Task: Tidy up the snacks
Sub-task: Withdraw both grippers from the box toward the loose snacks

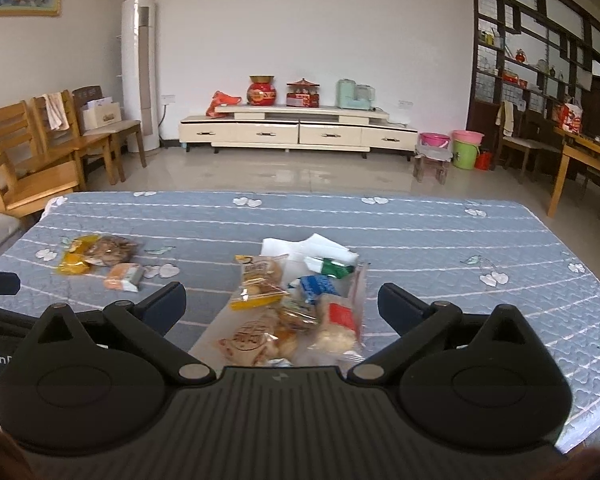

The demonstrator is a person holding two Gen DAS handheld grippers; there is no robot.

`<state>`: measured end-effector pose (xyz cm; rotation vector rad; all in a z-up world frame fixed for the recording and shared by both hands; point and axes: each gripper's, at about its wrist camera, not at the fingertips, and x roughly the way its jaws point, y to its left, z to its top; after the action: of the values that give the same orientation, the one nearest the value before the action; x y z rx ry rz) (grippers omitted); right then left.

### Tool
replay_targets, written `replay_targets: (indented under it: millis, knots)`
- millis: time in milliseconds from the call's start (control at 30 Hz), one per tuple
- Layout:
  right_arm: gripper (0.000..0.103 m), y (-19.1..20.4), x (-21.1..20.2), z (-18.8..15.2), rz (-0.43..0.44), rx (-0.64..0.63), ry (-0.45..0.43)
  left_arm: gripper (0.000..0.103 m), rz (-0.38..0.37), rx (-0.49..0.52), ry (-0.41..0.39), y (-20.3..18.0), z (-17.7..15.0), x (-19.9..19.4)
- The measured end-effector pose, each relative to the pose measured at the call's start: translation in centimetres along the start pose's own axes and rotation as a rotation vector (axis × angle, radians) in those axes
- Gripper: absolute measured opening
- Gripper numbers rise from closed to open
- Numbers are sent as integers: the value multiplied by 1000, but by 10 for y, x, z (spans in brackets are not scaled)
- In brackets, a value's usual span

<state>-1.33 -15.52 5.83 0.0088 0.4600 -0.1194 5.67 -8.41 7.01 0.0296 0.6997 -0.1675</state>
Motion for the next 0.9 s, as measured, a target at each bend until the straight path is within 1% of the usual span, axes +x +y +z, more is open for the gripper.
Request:
replay_targets:
  millis: [400,900]
  knots:
    - [103,26,-6,-8,58,-57,10,102,42,-51,9,39,-16,-7]
    - [103,56,1,-11,147,-108,46,102,86,-121,38,87,-39,-9]
